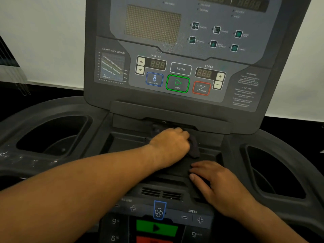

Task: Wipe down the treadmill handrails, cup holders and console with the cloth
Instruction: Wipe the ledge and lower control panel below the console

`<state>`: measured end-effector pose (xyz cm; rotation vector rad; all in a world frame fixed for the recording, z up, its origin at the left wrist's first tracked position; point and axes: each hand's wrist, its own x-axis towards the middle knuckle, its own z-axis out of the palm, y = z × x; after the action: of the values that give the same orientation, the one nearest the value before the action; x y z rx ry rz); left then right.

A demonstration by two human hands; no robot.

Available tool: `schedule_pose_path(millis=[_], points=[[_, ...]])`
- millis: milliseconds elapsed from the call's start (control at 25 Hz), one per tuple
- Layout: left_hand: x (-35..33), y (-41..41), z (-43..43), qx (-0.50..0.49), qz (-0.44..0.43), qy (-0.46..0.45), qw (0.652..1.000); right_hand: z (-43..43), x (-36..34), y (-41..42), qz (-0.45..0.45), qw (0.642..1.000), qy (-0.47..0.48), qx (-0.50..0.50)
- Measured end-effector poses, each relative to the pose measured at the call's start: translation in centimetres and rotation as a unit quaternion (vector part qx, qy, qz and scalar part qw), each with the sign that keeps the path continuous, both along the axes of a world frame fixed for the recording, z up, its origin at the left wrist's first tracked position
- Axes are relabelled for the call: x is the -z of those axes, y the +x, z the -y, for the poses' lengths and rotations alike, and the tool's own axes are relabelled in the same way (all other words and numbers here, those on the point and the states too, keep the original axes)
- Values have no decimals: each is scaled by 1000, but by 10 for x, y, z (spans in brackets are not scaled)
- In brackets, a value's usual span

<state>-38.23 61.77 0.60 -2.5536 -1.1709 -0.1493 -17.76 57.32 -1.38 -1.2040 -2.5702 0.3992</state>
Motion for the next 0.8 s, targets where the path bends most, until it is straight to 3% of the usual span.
schedule_pose_path(millis=[160,360,720,800], points=[[-11,79,-10,-45,-36,-94,994,12,1,16,-39,998,-34,-20],[-10,98,-8,-58,-44,-78,994,15,0,20,-51,997,-48,-23],[7,-124,39,-187,21,-67,980,13,-1,16,-38,997,-48,37],[6,-156,47,-243,-3,-60,968,6,-6,12,-28,999,-26,30]])
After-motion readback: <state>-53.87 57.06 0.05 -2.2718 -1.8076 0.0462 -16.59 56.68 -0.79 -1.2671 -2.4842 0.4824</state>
